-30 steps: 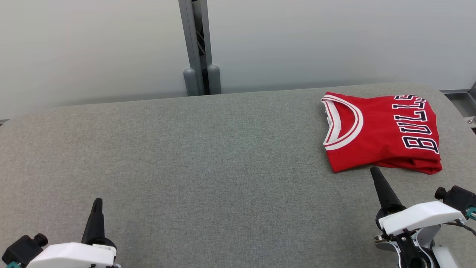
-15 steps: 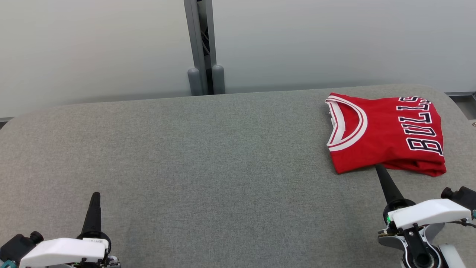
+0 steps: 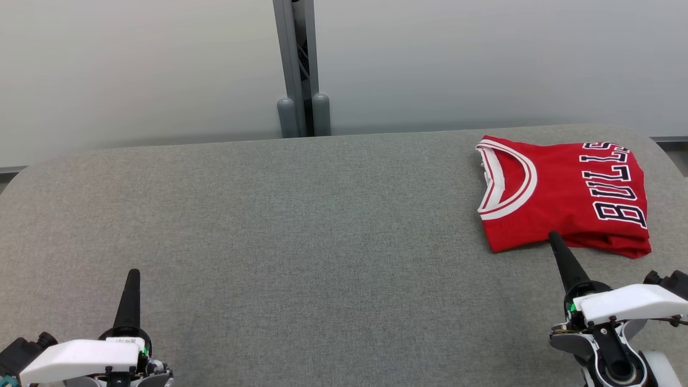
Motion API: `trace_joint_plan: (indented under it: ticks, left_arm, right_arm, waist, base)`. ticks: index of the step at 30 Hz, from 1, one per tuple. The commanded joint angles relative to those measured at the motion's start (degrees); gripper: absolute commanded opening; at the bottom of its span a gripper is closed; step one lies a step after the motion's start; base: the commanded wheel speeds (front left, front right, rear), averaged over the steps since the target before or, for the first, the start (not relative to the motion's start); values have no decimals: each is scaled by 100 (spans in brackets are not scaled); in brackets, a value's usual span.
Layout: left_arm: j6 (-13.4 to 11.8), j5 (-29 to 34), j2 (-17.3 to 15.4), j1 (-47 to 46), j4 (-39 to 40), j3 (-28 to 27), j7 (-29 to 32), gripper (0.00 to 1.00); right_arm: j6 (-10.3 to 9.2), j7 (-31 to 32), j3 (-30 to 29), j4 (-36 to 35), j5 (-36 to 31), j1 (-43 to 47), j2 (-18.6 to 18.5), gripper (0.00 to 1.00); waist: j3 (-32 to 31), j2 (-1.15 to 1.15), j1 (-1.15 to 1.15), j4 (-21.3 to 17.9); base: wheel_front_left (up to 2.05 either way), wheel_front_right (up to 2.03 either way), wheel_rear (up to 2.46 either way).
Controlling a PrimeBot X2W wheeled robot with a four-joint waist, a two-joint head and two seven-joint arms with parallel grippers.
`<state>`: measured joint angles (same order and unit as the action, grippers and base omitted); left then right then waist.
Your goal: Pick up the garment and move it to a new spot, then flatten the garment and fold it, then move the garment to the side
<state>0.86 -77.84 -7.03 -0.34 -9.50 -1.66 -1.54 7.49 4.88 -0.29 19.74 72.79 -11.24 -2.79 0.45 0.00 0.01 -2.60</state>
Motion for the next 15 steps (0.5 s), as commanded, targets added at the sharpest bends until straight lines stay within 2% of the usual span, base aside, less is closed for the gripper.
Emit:
trace_joint_plan:
  ticks: [1, 15]
  left_arm:
    - [64, -111, -20, -138, 4, -73, 28, 0]
    - [302, -667, 99, -272, -112, -277, 187, 0]
  right_arm:
    - [1, 43, -42, -9, 155, -131, -48, 0]
    - [1, 162, -149, 72, 829, -192, -50, 0]
  waist:
    - [-1, 0, -1, 9]
    - [-9, 0, -1, 91]
  base:
    - [0, 0, 0]
    - [0, 0, 0]
